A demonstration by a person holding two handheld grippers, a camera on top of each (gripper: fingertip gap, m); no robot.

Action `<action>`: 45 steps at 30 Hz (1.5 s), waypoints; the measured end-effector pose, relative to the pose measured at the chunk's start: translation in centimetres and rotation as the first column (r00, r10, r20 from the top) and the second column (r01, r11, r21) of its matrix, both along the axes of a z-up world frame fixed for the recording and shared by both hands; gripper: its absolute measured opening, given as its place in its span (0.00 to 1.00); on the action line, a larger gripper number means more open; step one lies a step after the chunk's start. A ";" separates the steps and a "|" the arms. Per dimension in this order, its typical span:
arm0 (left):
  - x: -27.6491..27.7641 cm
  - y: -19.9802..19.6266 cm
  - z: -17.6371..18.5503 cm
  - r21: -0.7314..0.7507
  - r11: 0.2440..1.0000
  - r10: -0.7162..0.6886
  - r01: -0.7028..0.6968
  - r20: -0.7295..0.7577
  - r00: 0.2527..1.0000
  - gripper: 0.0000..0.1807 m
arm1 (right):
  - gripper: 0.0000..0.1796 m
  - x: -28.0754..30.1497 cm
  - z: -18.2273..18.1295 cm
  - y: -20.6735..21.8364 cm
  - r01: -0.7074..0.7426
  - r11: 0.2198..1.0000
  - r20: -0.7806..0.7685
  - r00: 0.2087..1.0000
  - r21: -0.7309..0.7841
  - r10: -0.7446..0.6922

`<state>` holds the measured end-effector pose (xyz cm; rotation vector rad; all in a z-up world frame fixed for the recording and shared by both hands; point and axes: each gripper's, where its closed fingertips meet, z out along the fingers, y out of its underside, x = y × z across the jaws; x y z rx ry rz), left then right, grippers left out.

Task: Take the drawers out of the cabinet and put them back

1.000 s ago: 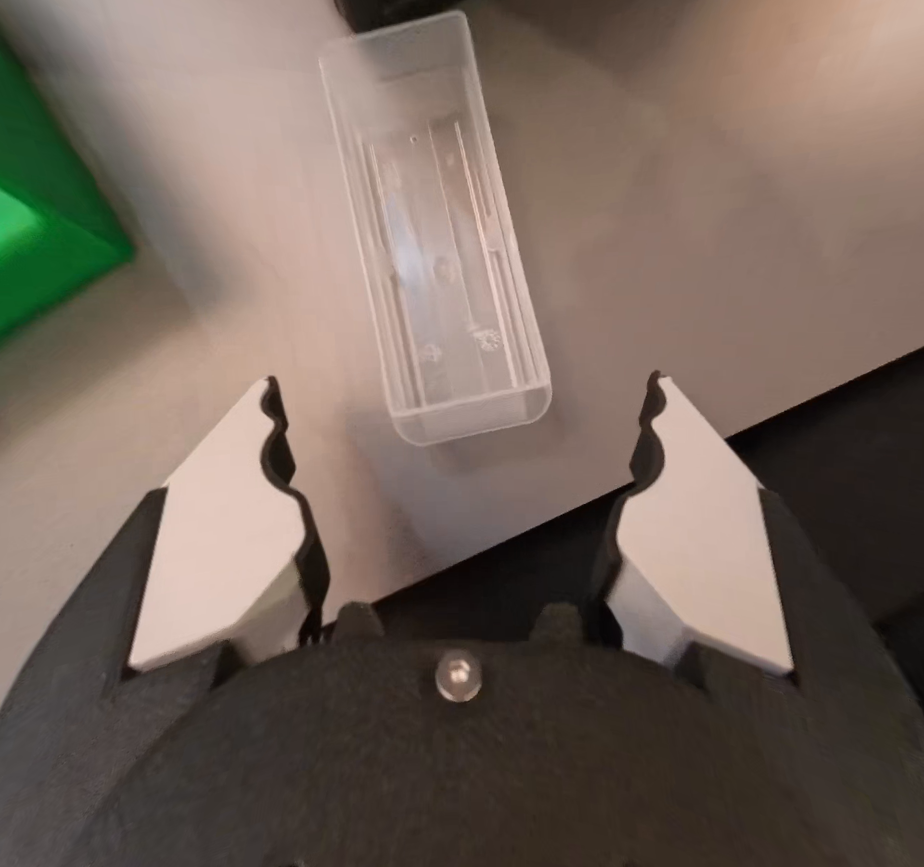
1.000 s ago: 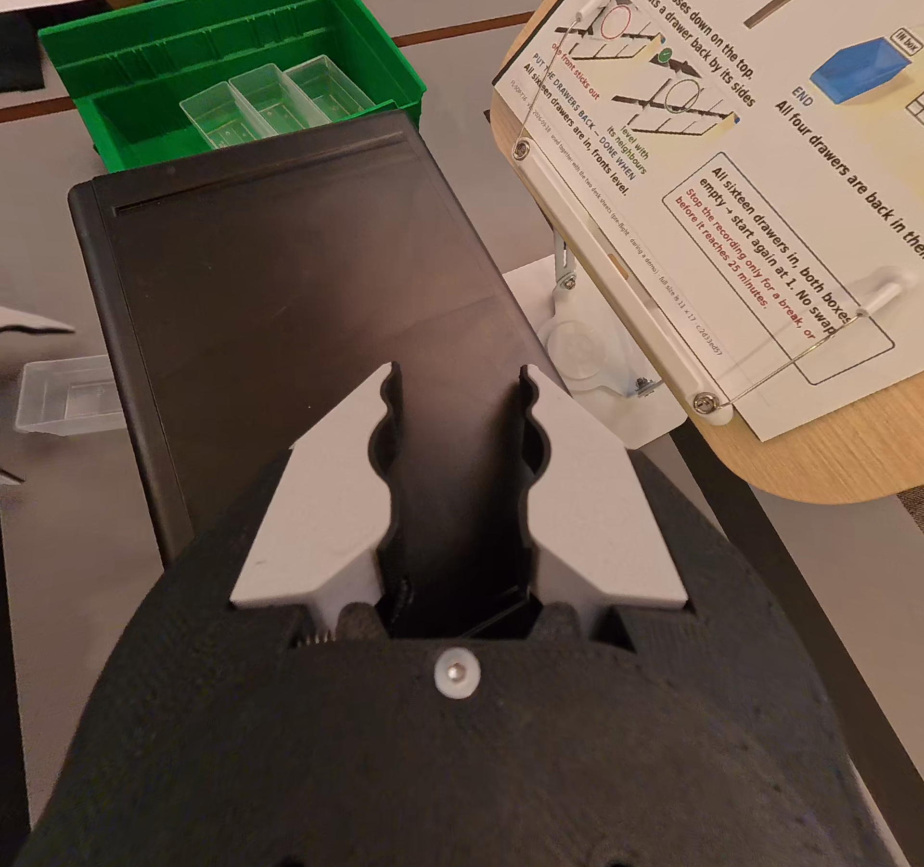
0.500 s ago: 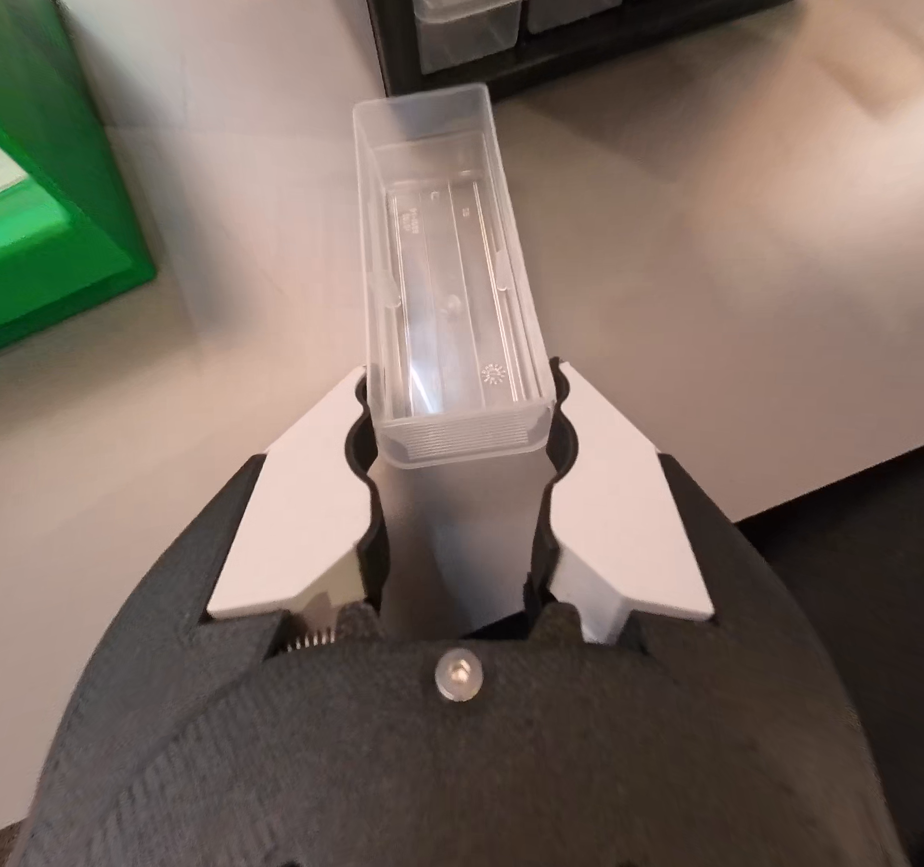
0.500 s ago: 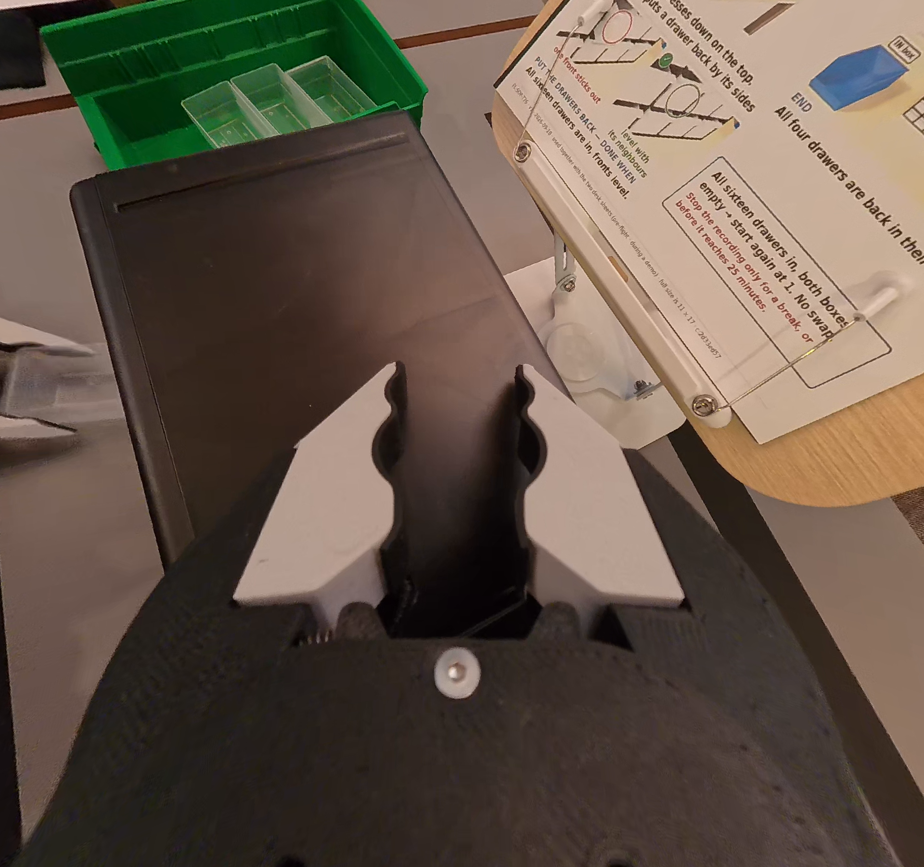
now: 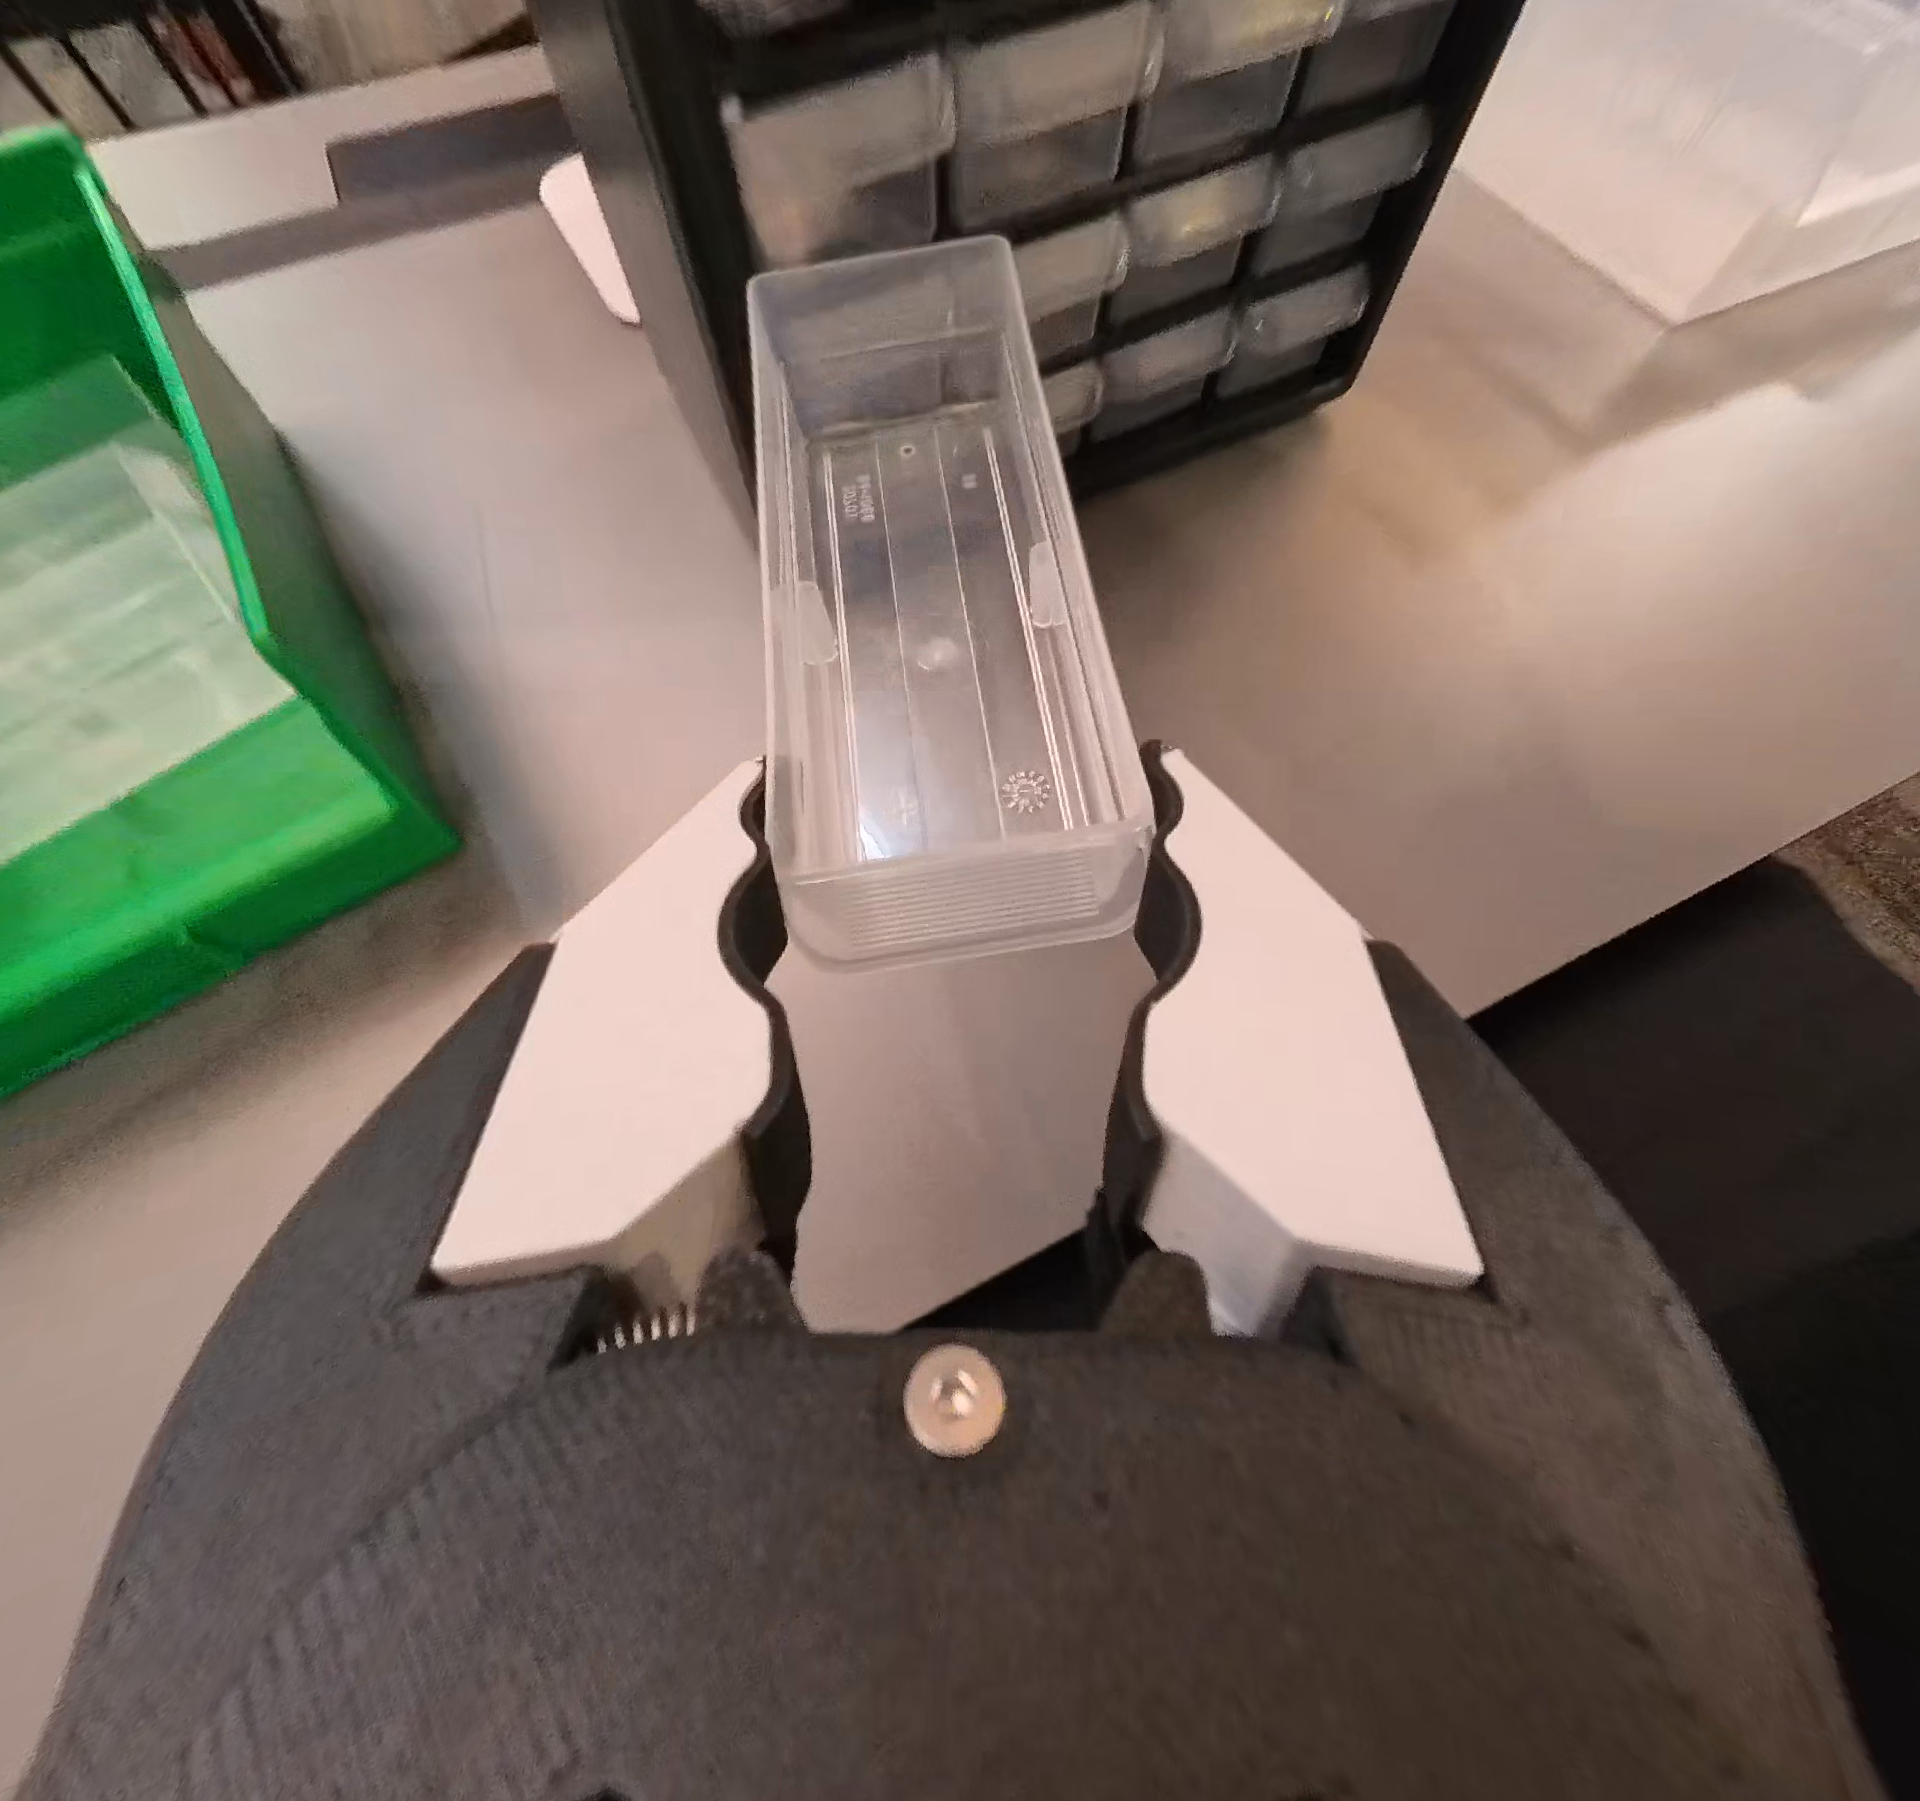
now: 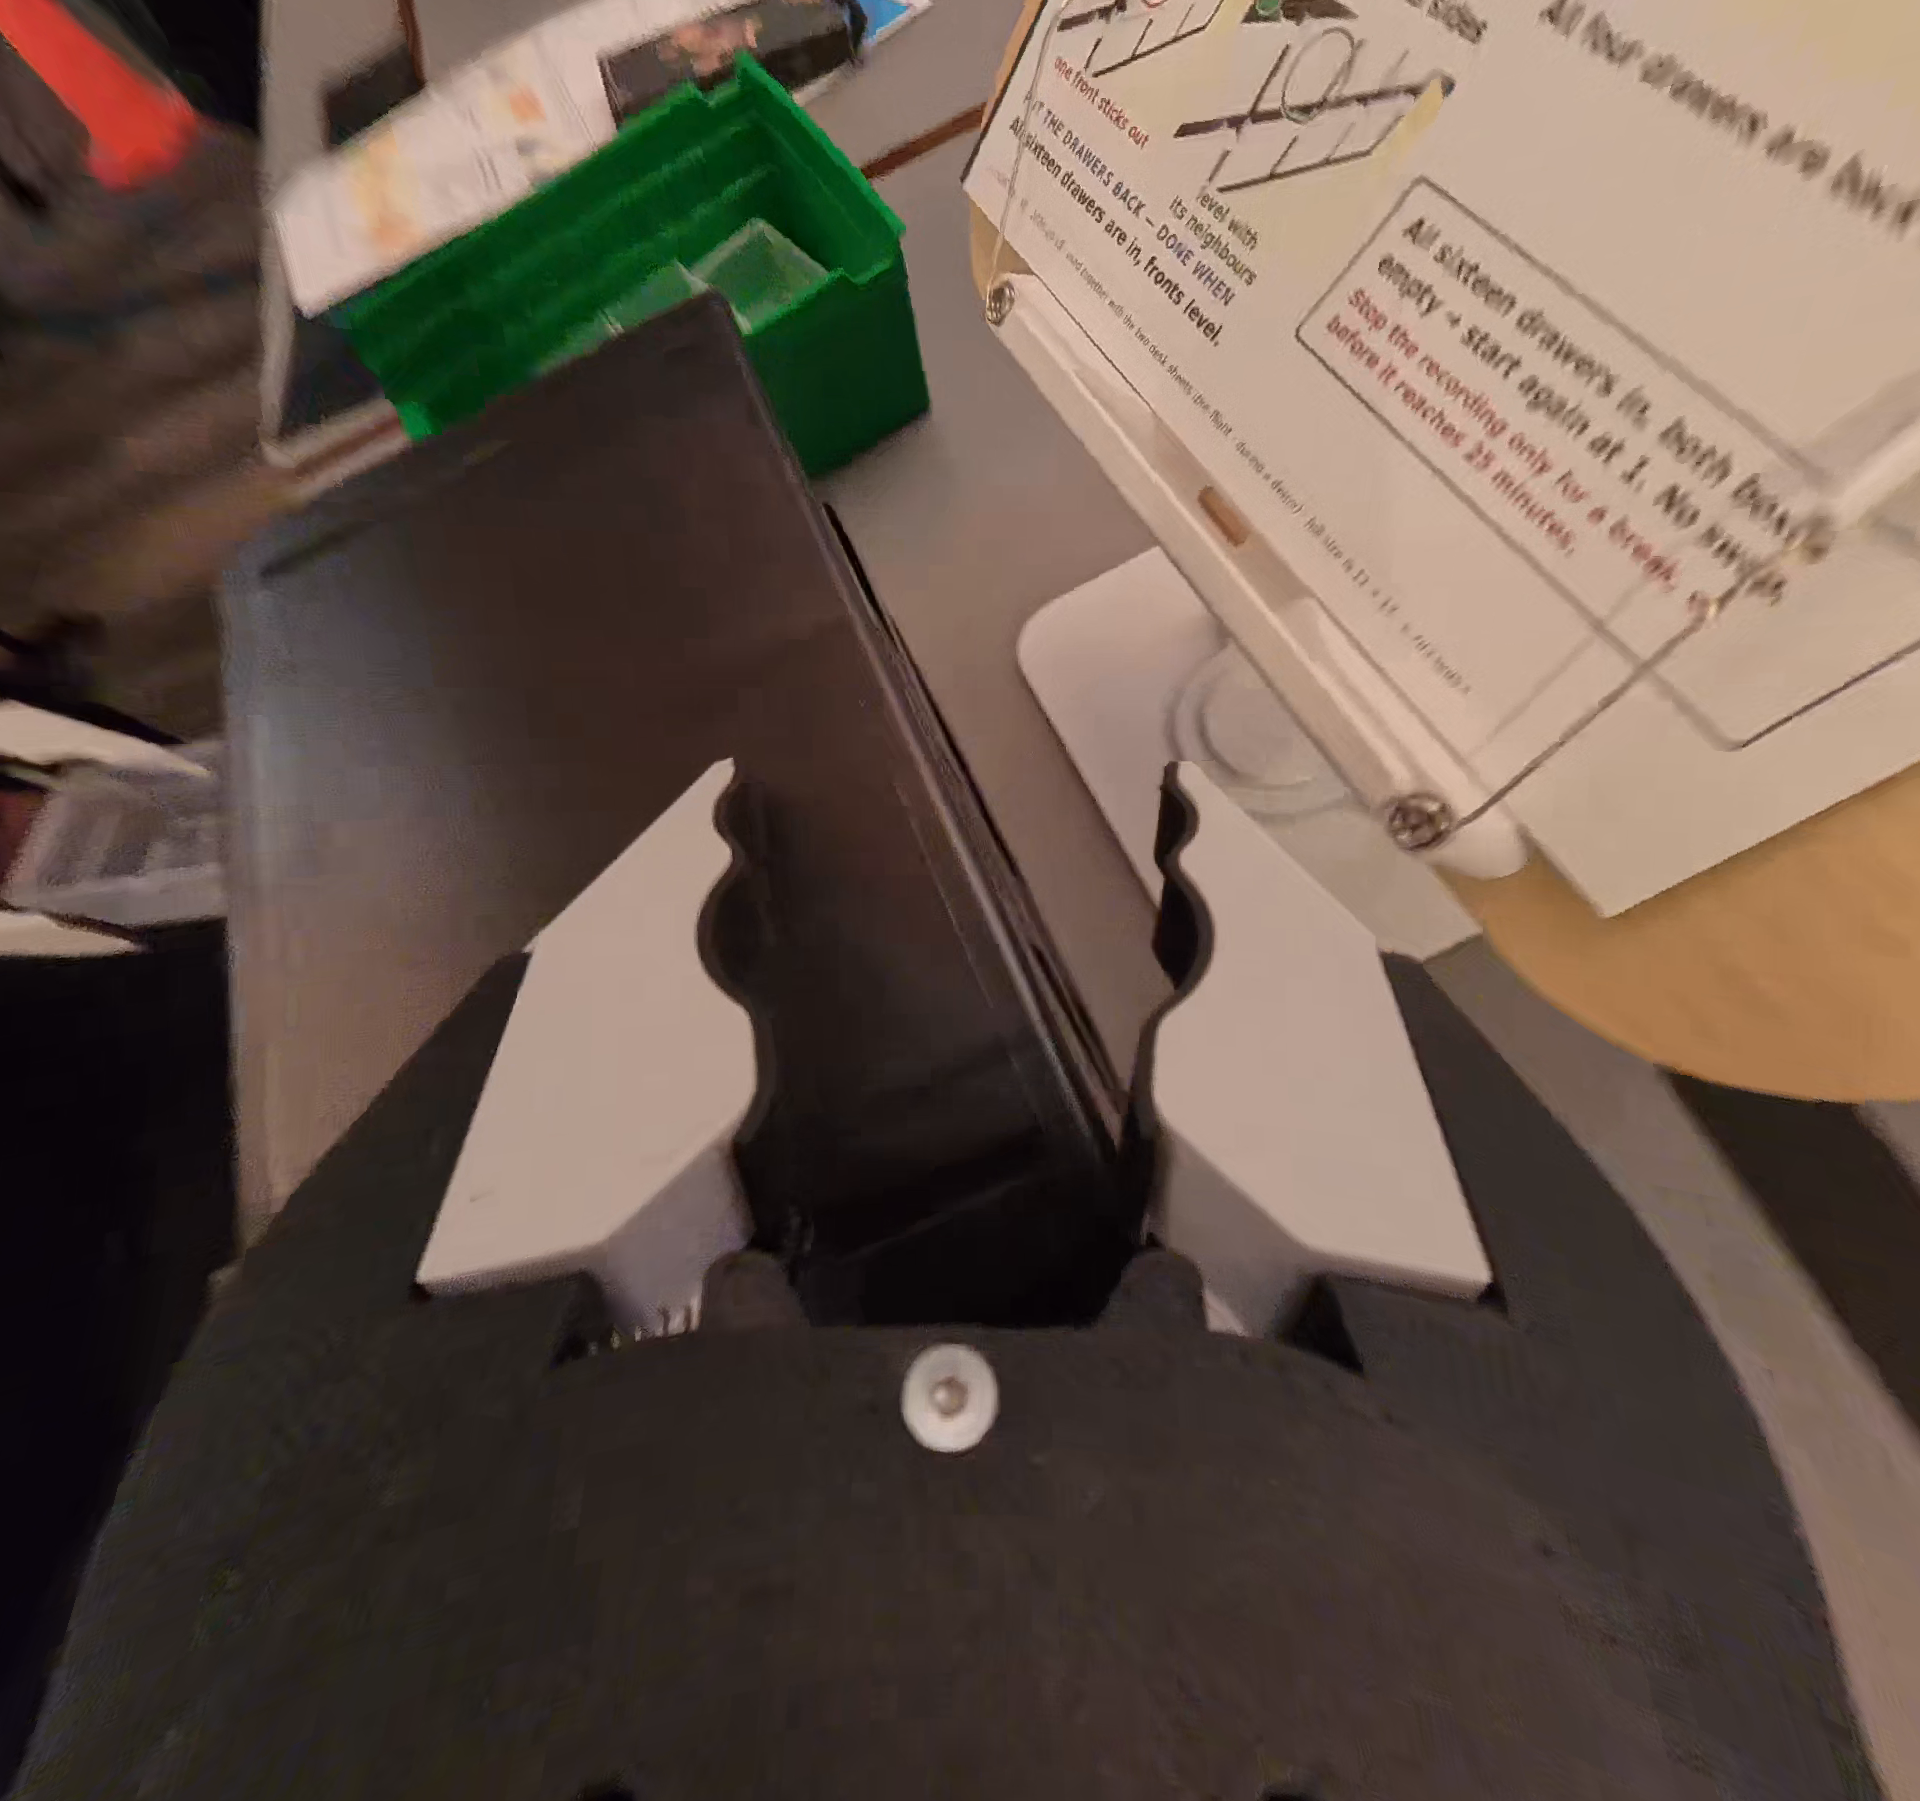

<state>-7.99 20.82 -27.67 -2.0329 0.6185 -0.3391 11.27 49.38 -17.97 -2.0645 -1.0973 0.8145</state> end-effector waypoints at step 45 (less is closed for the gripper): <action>0.9 7.6 5.6 0.053 0.998 0.027 -0.024 -0.051 0.998 0.37 | 0.42 -0.9 -0.1 -8.0 0.022 1.000 0.191 0.981 0.010 -0.024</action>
